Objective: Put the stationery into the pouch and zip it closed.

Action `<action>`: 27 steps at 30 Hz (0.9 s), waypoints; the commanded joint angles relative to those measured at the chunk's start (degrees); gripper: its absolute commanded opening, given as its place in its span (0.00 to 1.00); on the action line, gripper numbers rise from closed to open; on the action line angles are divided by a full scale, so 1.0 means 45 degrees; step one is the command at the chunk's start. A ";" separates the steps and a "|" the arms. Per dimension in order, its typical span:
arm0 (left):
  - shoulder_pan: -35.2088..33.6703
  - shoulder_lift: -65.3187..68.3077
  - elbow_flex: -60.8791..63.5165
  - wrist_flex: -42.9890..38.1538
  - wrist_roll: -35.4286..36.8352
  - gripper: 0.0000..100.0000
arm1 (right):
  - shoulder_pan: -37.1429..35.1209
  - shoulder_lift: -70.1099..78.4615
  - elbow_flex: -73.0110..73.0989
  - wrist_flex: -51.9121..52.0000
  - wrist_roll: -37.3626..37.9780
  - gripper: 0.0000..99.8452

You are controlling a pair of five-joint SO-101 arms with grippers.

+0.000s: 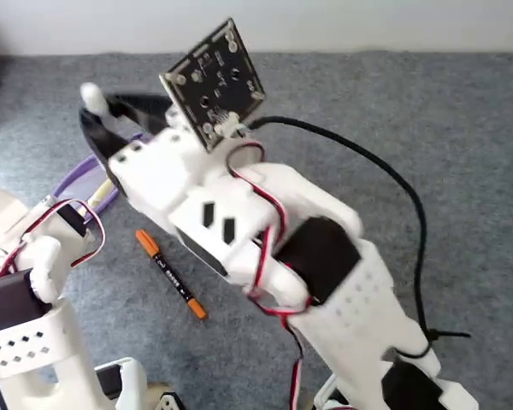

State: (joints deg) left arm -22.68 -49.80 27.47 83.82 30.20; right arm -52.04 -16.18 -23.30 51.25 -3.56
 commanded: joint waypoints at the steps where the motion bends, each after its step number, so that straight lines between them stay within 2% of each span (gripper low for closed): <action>1: 0.0039 0.0215 0.0068 -0.0293 0.0156 0.01 | -0.0088 0.0635 0.0332 -0.2120 -0.0137 0.01; 6: 0.0039 0.0215 0.0068 -0.0274 0.0156 0.01 | -0.0088 0.1905 0.0723 -0.3995 -0.0117 0.01; 12: -0.0020 0.0215 0.0068 -0.0274 0.0156 0.01 | -0.0029 0.3018 0.1035 -0.4151 -0.0137 0.01; 17: -0.0020 0.0215 0.0068 -0.0274 0.0156 0.01 | -0.0010 0.2432 0.2266 -0.4015 -0.0137 0.03; 22: 0.0000 0.0215 0.0068 -0.0274 0.0156 0.01 | 0.0049 0.1065 0.3321 -0.1495 -0.0234 0.20; 27: 0.0020 0.0215 0.0068 -0.0274 0.0156 0.01 | 0.0576 -0.0049 0.3380 -0.0400 -0.1407 0.17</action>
State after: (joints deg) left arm -22.68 -49.80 27.47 83.82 30.20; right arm -51.69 -11.08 -7.65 48.00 -7.34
